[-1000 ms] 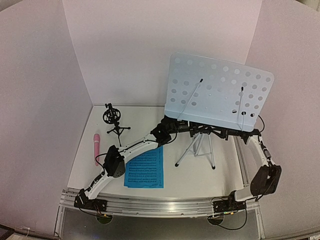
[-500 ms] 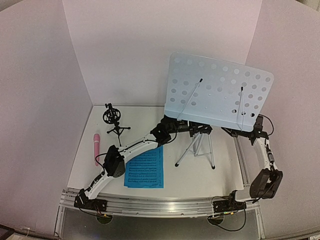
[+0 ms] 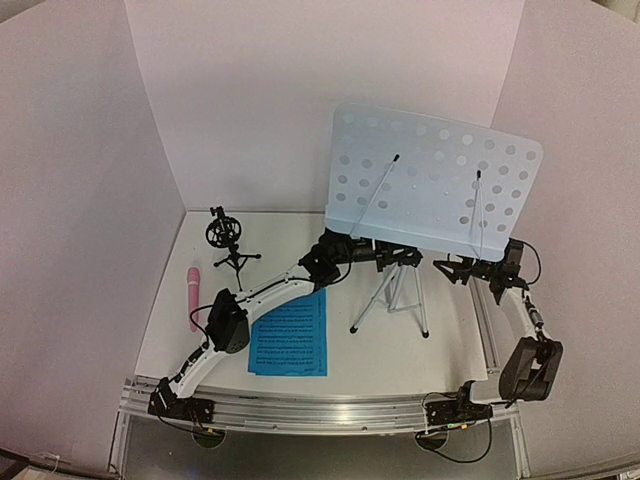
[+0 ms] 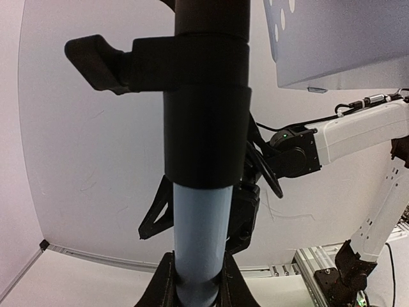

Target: Set up the instrument practice props

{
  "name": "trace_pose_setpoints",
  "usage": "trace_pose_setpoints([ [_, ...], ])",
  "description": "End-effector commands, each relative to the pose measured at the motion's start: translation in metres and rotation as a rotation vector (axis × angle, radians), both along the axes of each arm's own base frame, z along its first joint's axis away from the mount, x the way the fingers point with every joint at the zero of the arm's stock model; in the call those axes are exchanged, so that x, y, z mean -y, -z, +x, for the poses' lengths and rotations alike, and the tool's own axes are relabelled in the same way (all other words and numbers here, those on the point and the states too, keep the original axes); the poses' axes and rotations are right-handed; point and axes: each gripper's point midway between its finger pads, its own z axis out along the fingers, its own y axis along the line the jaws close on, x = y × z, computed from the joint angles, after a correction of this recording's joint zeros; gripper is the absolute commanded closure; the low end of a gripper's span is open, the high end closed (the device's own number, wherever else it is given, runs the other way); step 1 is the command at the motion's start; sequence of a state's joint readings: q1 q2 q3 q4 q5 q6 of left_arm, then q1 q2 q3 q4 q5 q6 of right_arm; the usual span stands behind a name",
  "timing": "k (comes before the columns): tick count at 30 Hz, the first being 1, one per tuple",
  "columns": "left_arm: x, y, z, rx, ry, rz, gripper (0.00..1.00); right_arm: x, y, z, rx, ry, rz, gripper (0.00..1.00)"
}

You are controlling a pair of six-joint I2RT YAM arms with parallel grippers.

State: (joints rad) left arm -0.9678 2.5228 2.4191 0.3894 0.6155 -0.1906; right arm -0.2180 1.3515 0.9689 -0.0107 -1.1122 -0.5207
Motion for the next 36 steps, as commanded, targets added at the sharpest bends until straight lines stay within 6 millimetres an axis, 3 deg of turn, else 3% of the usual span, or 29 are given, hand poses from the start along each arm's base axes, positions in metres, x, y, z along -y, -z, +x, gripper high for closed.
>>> trace_pose_setpoints([
  [1,-0.021,-0.067,-0.011,-0.008,0.035,-0.166,1.0,-0.018,-0.026,-0.005,0.401,-0.096,-0.147,0.3],
  [10,-0.015,-0.056,-0.009,-0.024,0.05,-0.139,1.0,-0.042,-0.013,-0.006,0.593,-0.12,-0.286,0.34],
  [14,-0.012,-0.053,-0.008,-0.029,0.051,-0.133,1.0,-0.05,-0.017,-0.011,0.668,-0.117,-0.307,0.47],
  [22,-0.011,-0.05,-0.007,-0.033,0.05,-0.121,1.0,-0.056,-0.033,-0.025,0.766,-0.094,-0.339,0.49],
  [26,-0.009,-0.048,-0.005,-0.031,0.044,-0.115,1.0,-0.058,-0.038,-0.027,0.785,-0.104,-0.337,0.5],
  [36,-0.006,-0.041,0.0,-0.046,0.029,-0.106,1.0,-0.067,-0.025,-0.025,0.75,-0.156,-0.318,0.57],
])
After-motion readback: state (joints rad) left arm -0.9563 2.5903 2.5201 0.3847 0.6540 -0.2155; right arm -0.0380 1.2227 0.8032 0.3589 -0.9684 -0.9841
